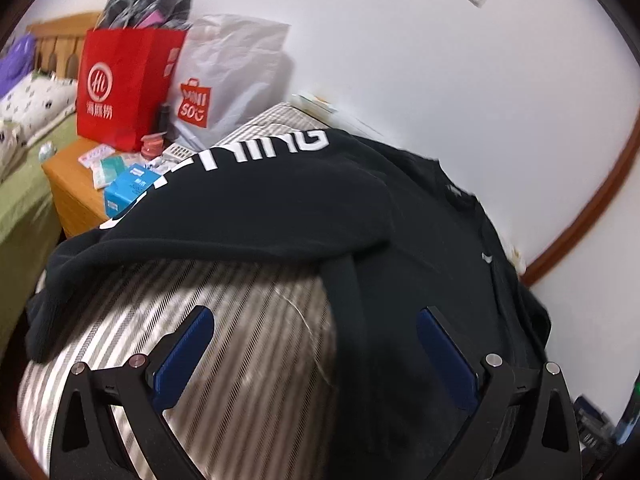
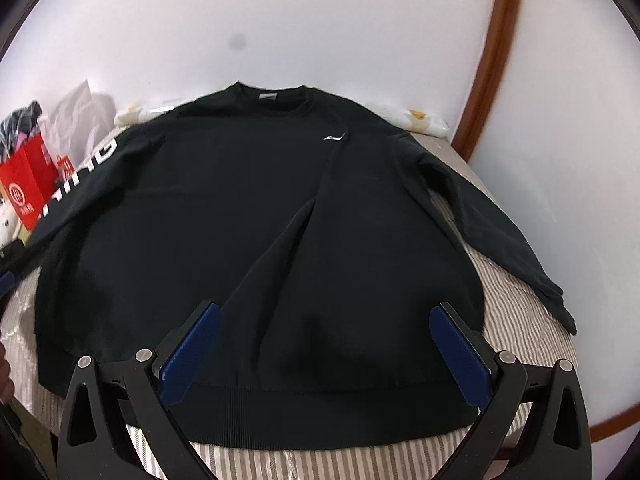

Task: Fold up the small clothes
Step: 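Grasp the lettered sleeve cuff with the left gripper and fold it across the body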

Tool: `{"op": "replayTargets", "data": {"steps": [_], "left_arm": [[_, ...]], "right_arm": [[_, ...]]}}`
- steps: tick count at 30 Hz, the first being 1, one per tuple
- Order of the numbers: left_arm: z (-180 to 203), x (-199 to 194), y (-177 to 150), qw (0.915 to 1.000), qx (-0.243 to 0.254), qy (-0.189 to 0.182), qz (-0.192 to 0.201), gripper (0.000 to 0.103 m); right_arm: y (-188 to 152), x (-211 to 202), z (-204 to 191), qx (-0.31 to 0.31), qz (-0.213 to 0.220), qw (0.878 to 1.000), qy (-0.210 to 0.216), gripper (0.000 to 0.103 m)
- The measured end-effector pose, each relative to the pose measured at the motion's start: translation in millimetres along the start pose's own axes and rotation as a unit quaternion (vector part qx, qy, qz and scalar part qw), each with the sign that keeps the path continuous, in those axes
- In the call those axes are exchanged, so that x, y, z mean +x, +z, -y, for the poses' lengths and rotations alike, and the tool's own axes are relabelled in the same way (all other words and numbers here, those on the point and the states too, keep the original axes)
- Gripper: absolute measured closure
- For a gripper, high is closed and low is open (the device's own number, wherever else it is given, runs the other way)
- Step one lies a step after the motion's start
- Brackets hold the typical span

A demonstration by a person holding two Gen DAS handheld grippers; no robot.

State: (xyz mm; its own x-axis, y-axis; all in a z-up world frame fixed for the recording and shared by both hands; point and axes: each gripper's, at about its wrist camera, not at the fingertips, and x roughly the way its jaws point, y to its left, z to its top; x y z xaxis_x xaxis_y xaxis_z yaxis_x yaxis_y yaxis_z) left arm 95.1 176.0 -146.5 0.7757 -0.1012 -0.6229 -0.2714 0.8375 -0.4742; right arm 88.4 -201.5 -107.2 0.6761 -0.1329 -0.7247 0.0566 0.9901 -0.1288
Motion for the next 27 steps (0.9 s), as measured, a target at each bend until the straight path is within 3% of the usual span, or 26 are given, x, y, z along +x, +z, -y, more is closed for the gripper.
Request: {"op": "replayTargets", "data": {"steps": [6, 9, 12, 13, 14, 16, 21, 27], "left_arm": [[-41.7, 23.8, 17.1, 0.996, -0.083, -0.026, 0.017, 0.002], [-53.2, 34.4, 21.4, 0.9946, -0.102, 0.005, 0.019, 0.01], [-61.8, 40.1, 28.1, 0.9916, -0.121, 0.035, 0.029, 0.042], [-61.4, 42.0, 32.3, 0.9914, -0.118, 0.049, 0.029, 0.061], [-58.8, 43.7, 37.3, 0.9916, -0.11, 0.064, 0.026, 0.076], [-49.4, 43.1, 47.1, 0.993, -0.089, 0.072, 0.031, 0.088], [9.6, 32.8, 79.4, 0.9937, 0.005, 0.086, 0.072, 0.095], [123.5, 34.7, 109.7, 0.9862, 0.122, 0.048, 0.101, 0.096]], "right_arm": [[10.9, 23.3, -9.4, -0.018, -0.011, 1.0, -0.005, 0.0], [15.3, 37.0, -10.3, -0.021, -0.021, 1.0, -0.006, 0.0], [18.7, 46.9, -11.4, -0.025, -0.028, 0.999, -0.004, 0.0], [19.4, 49.8, -11.3, -0.028, -0.027, 0.999, -0.003, 0.0], [19.6, 51.6, -10.8, -0.029, -0.027, 0.999, -0.002, 0.0], [21.2, 55.9, -7.9, -0.031, -0.028, 0.999, 0.002, 0.0], [24.7, 59.7, 5.9, -0.034, -0.015, 0.999, 0.011, 0.0], [25.4, 60.3, 44.5, -0.012, 0.0, 1.0, 0.013, 0.0]]}}
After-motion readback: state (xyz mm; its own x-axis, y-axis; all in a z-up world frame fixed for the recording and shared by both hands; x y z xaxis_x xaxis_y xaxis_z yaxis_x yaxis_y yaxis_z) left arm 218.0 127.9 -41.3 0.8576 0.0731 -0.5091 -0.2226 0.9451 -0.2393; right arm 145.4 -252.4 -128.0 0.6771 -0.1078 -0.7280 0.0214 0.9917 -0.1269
